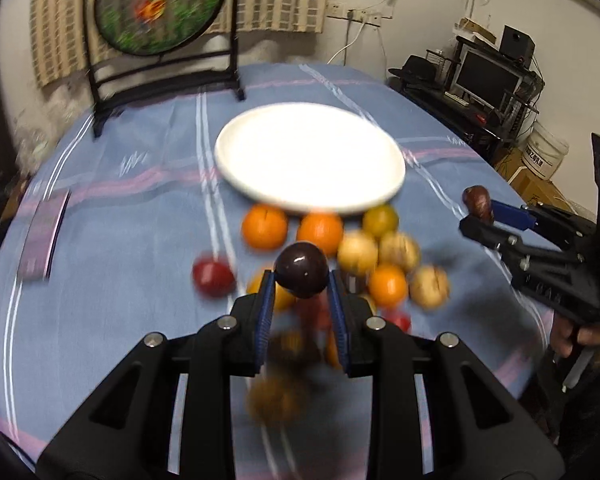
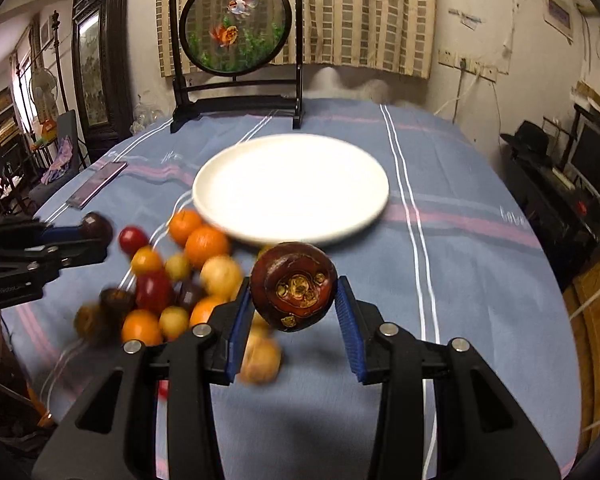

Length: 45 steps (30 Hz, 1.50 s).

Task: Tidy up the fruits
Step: 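Carry both fruits onto the white plate and open both tools, then grasp the tan round fruit with the left tool while the right tool grasps a red cherry tomato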

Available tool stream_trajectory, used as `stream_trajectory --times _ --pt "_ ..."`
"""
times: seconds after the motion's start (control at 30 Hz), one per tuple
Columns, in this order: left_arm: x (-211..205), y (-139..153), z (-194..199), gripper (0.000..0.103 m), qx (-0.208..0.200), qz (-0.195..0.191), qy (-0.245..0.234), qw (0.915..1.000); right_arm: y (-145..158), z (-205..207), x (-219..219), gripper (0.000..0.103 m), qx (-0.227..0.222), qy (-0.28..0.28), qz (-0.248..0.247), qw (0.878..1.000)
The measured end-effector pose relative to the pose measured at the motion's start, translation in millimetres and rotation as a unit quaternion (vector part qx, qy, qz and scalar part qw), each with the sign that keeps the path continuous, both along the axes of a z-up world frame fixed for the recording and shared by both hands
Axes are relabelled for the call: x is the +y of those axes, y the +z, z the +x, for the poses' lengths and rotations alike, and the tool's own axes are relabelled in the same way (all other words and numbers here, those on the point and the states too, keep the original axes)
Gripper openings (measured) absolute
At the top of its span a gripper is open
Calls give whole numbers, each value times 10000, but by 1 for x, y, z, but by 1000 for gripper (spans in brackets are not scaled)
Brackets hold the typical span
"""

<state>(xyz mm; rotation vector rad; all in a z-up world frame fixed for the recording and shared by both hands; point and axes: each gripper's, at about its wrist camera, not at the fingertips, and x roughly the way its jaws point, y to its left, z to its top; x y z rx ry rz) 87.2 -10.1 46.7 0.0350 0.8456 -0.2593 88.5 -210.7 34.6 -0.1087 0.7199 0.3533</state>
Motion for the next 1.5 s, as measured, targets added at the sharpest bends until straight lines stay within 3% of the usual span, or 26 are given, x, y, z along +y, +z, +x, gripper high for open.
stream_trajectory --times 0.07,0.17,0.4,0.43,0.47,0.5,0.53,0.6,0.77,1.0,1.2,1.5 --pt "-11 2 30 27 -27 184 22 9998 0 26 7 41 43 -34 -135 9999" --pt "-24 -5 86 27 290 104 -10 9995 -5 64 14 41 264 24 -194 9995" --pt "-31 -39 156 29 754 266 206 9966 -38 135 20 43 952 -34 -380 9947" --pt "-29 -42 161 39 777 305 304 9960 -44 142 21 45 1022 -53 -454 9937" --pt "-27 -43 166 48 741 354 426 9957 -46 145 22 51 1014 -63 -479 9937" --pt "-25 -44 168 65 675 377 487 9958 -46 147 22 59 955 -92 -476 9942" --pt "-23 -41 168 72 551 407 571 9960 -45 147 21 64 902 -122 -463 9948" --pt "-21 -35 168 72 369 448 614 9964 -42 142 19 67 726 -163 -412 9964" --pt "-16 -21 145 81 263 504 574 9967 -34 123 5 67 741 -264 -192 9967" --pt "-10 -9 71 84 -112 918 293 9953 -16 71 -19 67 611 -354 36 9975" --pt "8 -6 16 87 -140 671 434 9967 -18 12 -18 67 457 -301 -92 9985" --pt "23 -28 -46 87 186 525 617 9965 -35 -44 -3 67 703 -144 117 9974"
